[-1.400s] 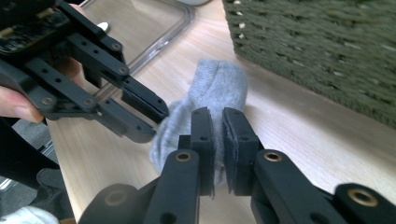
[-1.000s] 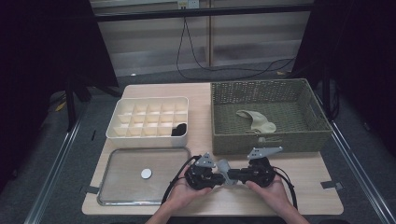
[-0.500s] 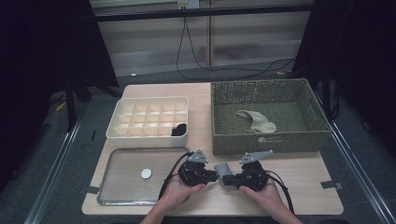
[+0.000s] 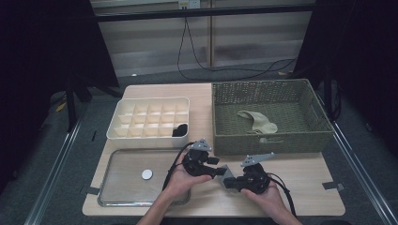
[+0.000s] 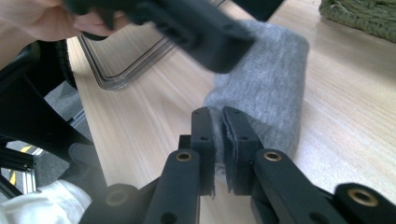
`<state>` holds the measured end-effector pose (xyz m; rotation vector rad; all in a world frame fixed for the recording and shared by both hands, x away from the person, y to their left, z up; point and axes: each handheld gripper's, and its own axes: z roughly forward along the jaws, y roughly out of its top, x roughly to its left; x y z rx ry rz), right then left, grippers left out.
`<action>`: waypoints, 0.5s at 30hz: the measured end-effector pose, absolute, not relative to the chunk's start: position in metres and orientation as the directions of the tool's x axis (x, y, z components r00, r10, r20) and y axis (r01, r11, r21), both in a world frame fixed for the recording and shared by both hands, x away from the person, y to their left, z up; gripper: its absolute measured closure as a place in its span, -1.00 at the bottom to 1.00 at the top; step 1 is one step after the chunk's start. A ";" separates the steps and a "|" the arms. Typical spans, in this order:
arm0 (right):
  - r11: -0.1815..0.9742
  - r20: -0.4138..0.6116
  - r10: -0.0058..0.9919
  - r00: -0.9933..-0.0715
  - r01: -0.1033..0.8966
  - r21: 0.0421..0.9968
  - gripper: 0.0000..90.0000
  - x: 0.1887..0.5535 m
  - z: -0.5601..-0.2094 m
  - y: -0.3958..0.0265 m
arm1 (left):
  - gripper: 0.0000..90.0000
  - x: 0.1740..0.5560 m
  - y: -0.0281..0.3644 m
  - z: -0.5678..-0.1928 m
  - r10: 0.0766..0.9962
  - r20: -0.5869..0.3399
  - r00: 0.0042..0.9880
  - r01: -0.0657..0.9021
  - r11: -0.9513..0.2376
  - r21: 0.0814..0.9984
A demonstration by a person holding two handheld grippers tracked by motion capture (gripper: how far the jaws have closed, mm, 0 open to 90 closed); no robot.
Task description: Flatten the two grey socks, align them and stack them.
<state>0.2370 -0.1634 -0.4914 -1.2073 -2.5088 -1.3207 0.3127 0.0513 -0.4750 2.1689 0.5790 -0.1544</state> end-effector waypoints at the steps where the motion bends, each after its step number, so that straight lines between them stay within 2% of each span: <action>1: 0.339 0.370 0.614 -0.697 0.657 0.674 0.87 0.236 -0.490 -0.163 | 0.02 0.313 0.051 -0.477 0.349 -0.306 0.886 0.456 -0.527 0.717; 11: 0.355 0.349 0.625 -0.698 0.653 0.670 0.82 0.236 -0.488 -0.172 | -0.11 0.313 0.048 -0.488 0.363 -0.306 0.880 0.469 -0.558 0.685; 15: 0.338 0.352 0.633 -0.689 0.655 0.676 0.69 0.236 -0.487 -0.178 | -0.15 0.312 0.047 -0.487 0.360 -0.302 0.883 0.465 -0.581 0.667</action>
